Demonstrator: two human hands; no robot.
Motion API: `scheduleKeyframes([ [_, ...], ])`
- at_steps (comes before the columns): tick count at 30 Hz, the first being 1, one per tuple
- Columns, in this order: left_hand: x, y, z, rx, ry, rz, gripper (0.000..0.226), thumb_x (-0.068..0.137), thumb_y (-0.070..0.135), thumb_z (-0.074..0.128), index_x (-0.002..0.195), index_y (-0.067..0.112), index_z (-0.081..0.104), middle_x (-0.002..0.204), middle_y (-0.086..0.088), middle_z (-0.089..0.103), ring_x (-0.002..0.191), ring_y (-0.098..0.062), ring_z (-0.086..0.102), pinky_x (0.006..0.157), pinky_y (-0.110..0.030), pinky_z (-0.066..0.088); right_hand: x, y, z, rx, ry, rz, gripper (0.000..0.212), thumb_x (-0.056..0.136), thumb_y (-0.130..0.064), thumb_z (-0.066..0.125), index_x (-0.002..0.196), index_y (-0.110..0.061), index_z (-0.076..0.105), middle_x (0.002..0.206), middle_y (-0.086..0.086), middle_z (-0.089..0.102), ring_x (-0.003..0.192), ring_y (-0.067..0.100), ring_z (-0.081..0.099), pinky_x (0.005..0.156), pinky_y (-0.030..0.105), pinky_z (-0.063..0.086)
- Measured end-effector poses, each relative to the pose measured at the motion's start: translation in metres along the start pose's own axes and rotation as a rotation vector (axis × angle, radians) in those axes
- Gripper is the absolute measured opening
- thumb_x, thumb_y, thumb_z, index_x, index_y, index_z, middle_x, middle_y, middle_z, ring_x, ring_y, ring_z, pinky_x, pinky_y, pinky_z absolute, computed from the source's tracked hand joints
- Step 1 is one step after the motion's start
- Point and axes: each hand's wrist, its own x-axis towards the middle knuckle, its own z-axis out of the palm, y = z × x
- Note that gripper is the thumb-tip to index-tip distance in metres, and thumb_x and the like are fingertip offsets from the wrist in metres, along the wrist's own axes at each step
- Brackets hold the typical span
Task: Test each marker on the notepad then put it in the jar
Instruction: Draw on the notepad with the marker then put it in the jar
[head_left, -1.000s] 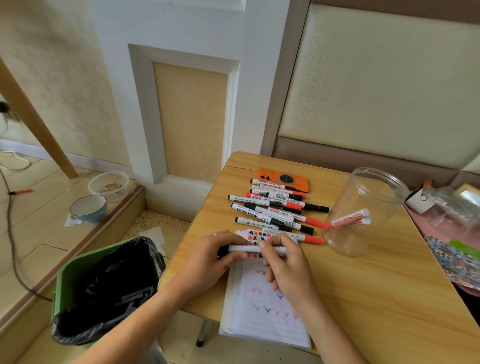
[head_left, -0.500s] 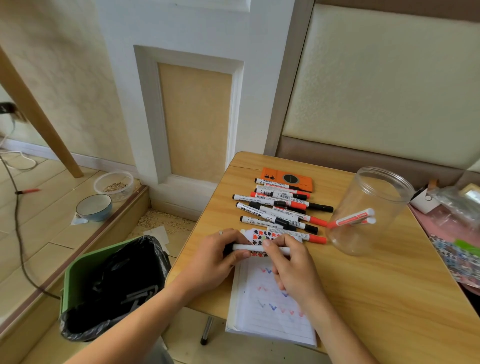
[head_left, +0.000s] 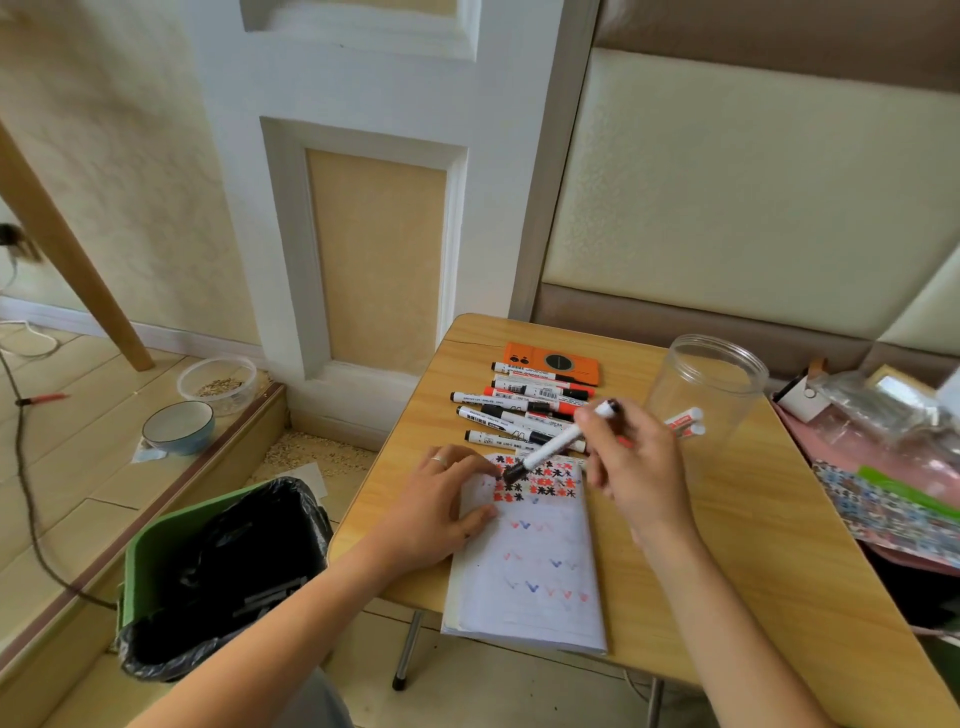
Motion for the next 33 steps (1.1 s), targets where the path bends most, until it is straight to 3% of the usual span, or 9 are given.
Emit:
scheduleKeyframes([
  [5,-0.001,0.003,0.005,0.113,-0.040,0.050,0.038,0.098,0.044,0.048,0.136,0.044,0.054,0.150,0.016,0.038,0.142,-0.007,0.025,0.108,-0.032,0.020,0.032,-0.032,-0.039,-0.243,0.210,-0.271,0.003,0.097,-0.028,0.069,0.096,-0.025,0.069,0.081,-0.012,0.071,0.073,0.013,0.072,0.067,0.032,0.055],
  [8,0.000,0.004,0.005,0.150,-0.079,0.037,0.038,0.100,0.043,0.043,0.136,0.044,0.051,0.152,0.016,0.036,0.145,-0.006,0.021,0.113,-0.034,0.017,0.050,-0.046,-0.061,-0.272,0.330,-0.392,0.023,0.097,-0.032,0.068,0.117,-0.024,0.059,0.096,-0.004,0.073,0.086,0.018,0.076,0.076,0.042,0.061],
  [13,-0.001,0.010,0.003,0.158,-0.119,0.007,0.053,0.093,0.060,0.026,0.138,0.043,0.049,0.153,0.013,0.035,0.146,-0.007,0.021,0.116,-0.036,0.014,0.066,-0.063,-0.086,-0.452,0.522,-0.603,0.016,0.101,-0.020,0.061,0.114,-0.011,0.057,0.091,0.009,0.070,0.078,0.023,0.070,0.068,0.027,0.048],
  [19,-0.002,0.010,0.003,0.206,-0.139,-0.007,0.055,0.090,0.064,0.030,0.139,0.044,0.047,0.154,0.011,0.035,0.146,-0.011,0.023,0.119,-0.040,0.014,0.076,-0.047,-0.087,-0.651,0.518,-0.536,0.015,0.100,-0.014,0.064,0.107,-0.001,0.060,0.087,0.015,0.070,0.074,0.033,0.063,0.060,0.023,0.022],
  [22,-0.003,0.009,0.004,0.208,-0.144,-0.010,0.054,0.091,0.063,0.032,0.140,0.044,0.046,0.154,0.012,0.034,0.146,-0.010,0.023,0.119,-0.040,0.015,0.072,-0.043,-0.085,-0.550,0.616,-0.561,0.016,0.104,-0.011,0.057,0.112,0.003,0.059,0.094,0.018,0.068,0.077,0.025,0.055,0.065,0.019,0.027],
  [25,-0.002,0.009,0.004,0.206,-0.146,-0.011,0.050,0.093,0.061,0.035,0.140,0.045,0.046,0.153,0.012,0.034,0.146,-0.009,0.022,0.119,-0.039,0.012,0.072,-0.043,-0.084,-0.479,0.730,-0.610,0.018,0.106,-0.010,0.049,0.116,0.003,0.056,0.104,0.019,0.064,0.088,0.029,0.058,0.073,0.020,0.033],
  [27,-0.001,0.008,0.004,0.203,-0.143,-0.008,0.048,0.094,0.060,0.037,0.139,0.045,0.046,0.153,0.012,0.034,0.146,-0.009,0.022,0.119,-0.038,0.012,0.075,-0.040,-0.084,-0.572,0.679,-0.554,0.015,0.105,-0.010,0.050,0.114,0.000,0.057,0.103,0.019,0.066,0.088,0.032,0.060,0.067,0.024,0.031],
  [30,-0.001,0.005,0.006,0.216,-0.134,0.004,0.046,0.096,0.058,0.039,0.139,0.045,0.046,0.153,0.012,0.035,0.145,-0.009,0.024,0.118,-0.038,0.014,0.085,-0.026,-0.083,-0.780,0.428,-0.317,0.008,0.105,-0.015,0.052,0.106,-0.010,0.058,0.091,0.015,0.068,0.082,0.036,0.065,0.057,0.030,0.031],
  [33,-0.001,0.004,0.007,0.222,-0.129,0.008,0.047,0.096,0.058,0.039,0.140,0.045,0.045,0.153,0.012,0.036,0.145,-0.010,0.024,0.117,-0.038,0.015,0.091,-0.014,-0.080,-1.028,0.241,-0.209,0.022,0.108,-0.021,0.041,0.101,-0.015,0.061,0.081,0.006,0.065,0.088,0.036,0.067,0.074,0.036,0.033],
])
